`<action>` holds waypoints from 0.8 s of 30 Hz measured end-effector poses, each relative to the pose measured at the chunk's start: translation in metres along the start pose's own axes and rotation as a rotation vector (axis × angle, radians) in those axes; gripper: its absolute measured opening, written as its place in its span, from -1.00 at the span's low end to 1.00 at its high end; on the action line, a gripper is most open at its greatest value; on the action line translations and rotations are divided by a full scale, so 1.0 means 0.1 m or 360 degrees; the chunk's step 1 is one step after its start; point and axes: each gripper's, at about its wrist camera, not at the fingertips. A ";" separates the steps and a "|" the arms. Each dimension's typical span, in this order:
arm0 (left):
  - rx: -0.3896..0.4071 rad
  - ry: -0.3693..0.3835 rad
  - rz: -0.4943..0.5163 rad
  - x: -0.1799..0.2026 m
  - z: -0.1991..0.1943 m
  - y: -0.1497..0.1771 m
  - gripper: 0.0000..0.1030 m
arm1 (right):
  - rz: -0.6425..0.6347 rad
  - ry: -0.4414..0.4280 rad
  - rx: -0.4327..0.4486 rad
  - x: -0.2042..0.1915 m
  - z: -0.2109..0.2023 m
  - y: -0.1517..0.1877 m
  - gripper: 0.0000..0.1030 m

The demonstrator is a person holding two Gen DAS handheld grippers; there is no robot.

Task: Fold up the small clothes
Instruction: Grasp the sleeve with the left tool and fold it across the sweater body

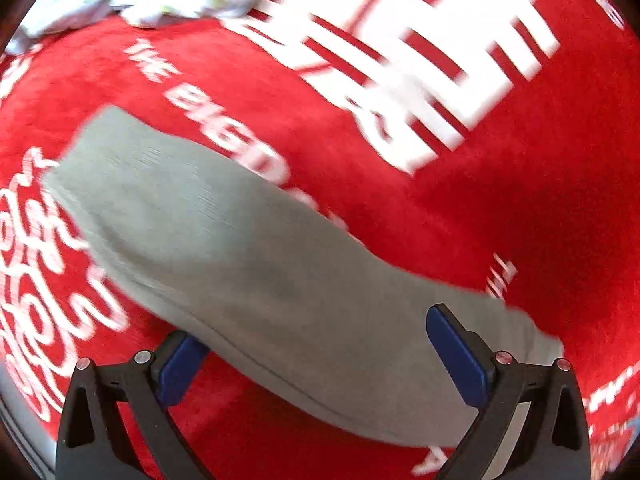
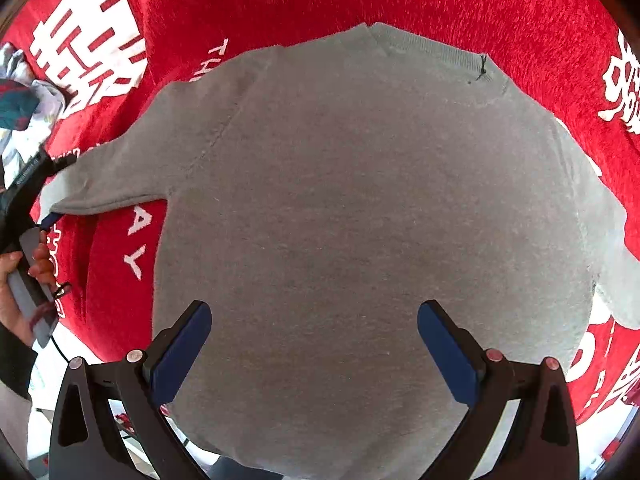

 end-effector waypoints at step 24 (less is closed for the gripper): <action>-0.0108 0.0714 0.1114 2.90 -0.68 1.32 -0.89 | 0.0483 0.0026 0.0293 1.45 -0.60 0.25 0.99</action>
Point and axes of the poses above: each gripper's, at about its wrist camera, not at the fingertips, and z roughly the way its jaws point, x to its right, y to its underside, and after that the axes turned 3 degrees about x, right-handed
